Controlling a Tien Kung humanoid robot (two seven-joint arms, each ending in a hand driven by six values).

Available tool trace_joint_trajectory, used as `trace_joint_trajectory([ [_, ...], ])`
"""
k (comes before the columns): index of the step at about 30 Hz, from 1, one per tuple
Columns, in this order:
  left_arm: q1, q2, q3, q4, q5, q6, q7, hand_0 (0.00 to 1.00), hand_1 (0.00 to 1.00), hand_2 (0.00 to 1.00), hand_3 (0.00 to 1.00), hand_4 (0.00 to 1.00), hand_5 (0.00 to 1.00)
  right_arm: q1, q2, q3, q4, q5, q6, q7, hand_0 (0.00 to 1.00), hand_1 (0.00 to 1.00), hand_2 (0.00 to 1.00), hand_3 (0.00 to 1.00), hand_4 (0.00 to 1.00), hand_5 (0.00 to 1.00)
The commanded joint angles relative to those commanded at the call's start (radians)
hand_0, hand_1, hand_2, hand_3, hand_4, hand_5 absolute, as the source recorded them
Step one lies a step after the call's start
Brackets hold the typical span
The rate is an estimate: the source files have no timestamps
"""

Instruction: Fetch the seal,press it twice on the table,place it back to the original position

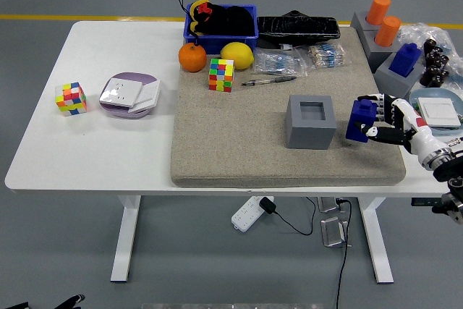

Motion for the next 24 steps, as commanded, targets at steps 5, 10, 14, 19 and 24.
trace_joint_trajectory([
  [5,-0.002,0.002,0.001,0.000,-0.001,0.000,-0.001,0.814,0.789,0.768,0.804,0.698,0.421,0.037,-0.010,0.009,0.047,0.007,0.001,-0.002,0.493,0.379,0.377,0.337,0.611,0.002],
  [10,-0.003,0.004,0.006,0.000,-0.005,0.001,-0.001,0.814,0.789,0.768,0.804,0.698,0.421,0.074,-0.006,0.003,0.086,0.022,0.003,-0.005,0.493,0.379,0.377,0.337,0.611,0.002],
  [14,-0.001,0.004,0.009,0.000,-0.010,0.000,-0.001,0.813,0.790,0.767,0.804,0.698,0.422,0.093,0.007,-0.016,0.106,0.031,0.008,-0.010,0.490,0.379,0.377,0.336,0.610,0.002],
  [19,-0.001,0.004,0.010,0.000,-0.010,0.000,-0.001,0.813,0.789,0.767,0.803,0.698,0.422,0.113,0.032,-0.057,0.108,0.044,0.016,-0.013,0.491,0.378,0.375,0.335,0.612,0.002],
  [24,-0.001,0.004,0.010,0.000,-0.008,0.000,-0.001,0.813,0.790,0.767,0.803,0.697,0.422,0.128,0.047,-0.104,0.095,0.056,0.021,-0.011,0.490,0.378,0.374,0.335,0.615,0.002],
])
